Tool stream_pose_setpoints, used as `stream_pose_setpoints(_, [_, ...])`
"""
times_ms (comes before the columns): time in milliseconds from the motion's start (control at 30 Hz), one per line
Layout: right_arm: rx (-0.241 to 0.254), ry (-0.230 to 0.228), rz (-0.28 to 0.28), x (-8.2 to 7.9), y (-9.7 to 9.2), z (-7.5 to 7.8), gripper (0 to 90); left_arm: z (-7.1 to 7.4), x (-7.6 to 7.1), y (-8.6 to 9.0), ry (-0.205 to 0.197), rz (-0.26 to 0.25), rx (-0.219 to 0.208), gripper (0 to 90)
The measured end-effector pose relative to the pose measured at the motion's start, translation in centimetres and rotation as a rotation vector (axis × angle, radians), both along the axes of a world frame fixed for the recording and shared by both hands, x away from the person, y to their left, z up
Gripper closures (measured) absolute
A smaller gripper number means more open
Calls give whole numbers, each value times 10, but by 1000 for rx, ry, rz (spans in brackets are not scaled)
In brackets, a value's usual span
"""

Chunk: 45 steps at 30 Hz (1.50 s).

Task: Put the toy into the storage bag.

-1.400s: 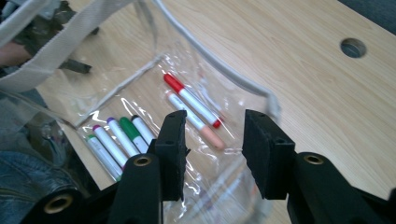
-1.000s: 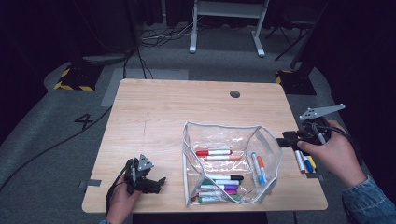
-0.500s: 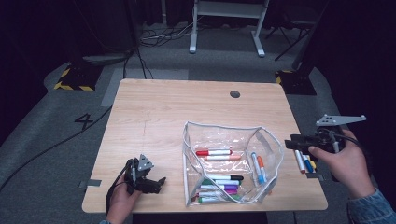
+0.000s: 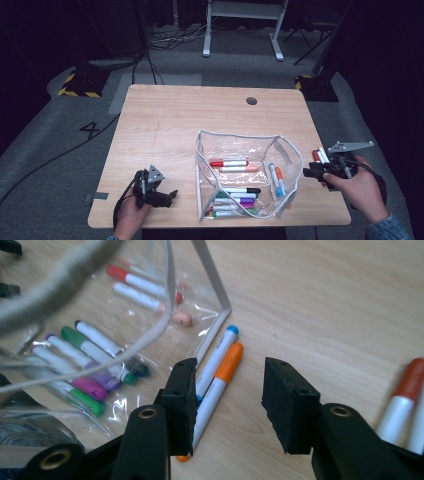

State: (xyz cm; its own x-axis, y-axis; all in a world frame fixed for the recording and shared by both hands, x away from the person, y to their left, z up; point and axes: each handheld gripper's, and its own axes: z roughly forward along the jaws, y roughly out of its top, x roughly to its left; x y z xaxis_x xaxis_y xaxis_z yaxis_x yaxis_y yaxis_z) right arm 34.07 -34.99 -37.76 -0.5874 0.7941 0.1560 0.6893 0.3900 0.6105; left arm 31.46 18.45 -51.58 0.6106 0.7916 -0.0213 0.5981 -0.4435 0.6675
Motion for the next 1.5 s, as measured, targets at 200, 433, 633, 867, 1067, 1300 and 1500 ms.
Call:
stream_pose_setpoints(200, [-12, 66, 13, 2, 10, -37, 569, 0, 0, 0, 0, 0, 0, 0])
stream_pose_setpoints(433, [-15, 124, 23, 7, 19, -73, 559, 0, 0, 0, 0, 0, 0, 0])
stream_pose_setpoints(633, [-15, 146, 23, 15, 24, -93, 567, 0, 0, 0, 0, 0, 0, 0])
stream_pose_setpoints(867, [-100, 136, 4, 22, 25, -102, 726, 0, 0, 0, 0, 0, 0, 0])
stream_pose_setpoints(1067, [-110, 123, -83, 26, 17, -101, 771, 0, 0, 0, 0, 0, 0, 0])
stream_pose_setpoints(1300, [-77, 92, -90, 23, 10, -80, 772, 0, 0, 0, 0, 0, -1, 0])
stream_pose_setpoints(1500, [-59, 51, -88, 20, 1, -46, 771, 0, 0, 0, 1, 0, -1, 0])
